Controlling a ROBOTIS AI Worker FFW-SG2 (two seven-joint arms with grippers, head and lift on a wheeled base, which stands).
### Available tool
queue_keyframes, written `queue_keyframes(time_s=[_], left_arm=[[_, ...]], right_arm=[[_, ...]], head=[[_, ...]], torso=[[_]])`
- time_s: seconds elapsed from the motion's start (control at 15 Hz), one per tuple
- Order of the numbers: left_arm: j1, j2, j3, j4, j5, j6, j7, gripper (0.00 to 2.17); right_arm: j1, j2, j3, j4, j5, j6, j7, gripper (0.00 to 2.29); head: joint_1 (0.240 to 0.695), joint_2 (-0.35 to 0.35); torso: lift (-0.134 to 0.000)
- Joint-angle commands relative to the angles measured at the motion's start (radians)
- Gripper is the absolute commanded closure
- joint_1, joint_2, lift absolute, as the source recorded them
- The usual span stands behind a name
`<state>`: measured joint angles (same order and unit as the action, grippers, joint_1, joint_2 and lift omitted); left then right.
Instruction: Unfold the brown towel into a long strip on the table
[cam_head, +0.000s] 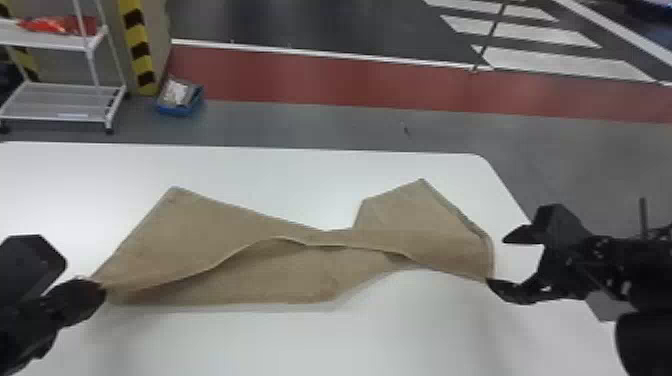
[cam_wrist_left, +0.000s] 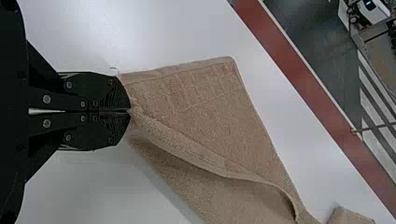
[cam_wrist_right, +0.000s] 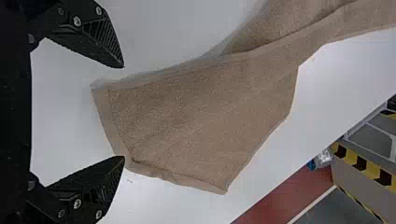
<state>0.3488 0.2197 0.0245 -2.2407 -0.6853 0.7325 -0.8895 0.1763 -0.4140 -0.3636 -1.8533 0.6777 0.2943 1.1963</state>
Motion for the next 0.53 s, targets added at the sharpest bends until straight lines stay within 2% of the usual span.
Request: queue_keyframes(time_s=[0.0, 0.2, 0.47], left_arm=[[-0.002, 0.003, 0.000, 0.006, 0.001, -0.003, 0.000, 1.97], [-0.004, 0.006, 0.000, 0.018, 0.001, -0.018, 0.000, 1.97], [-0.004, 0.007, 0.002, 0.024, 0.004, -0.031, -0.003, 1.97]], right_arm=[[0.022, -0.014, 0.018, 0.006, 0.086, -0.016, 0.005, 0.23], [-0.029, -0.017, 0.095, 0.085, 0.145, -0.013, -0.009, 0.38], [-0.113, -0.005, 0.173, 0.161, 0.192, 0.015, -0.032, 0.41]], head=[[0.695, -0.220], [0.695, -0.239], [0.695, -0.226]], torso=[[-0.123], [-0.123], [-0.123]])
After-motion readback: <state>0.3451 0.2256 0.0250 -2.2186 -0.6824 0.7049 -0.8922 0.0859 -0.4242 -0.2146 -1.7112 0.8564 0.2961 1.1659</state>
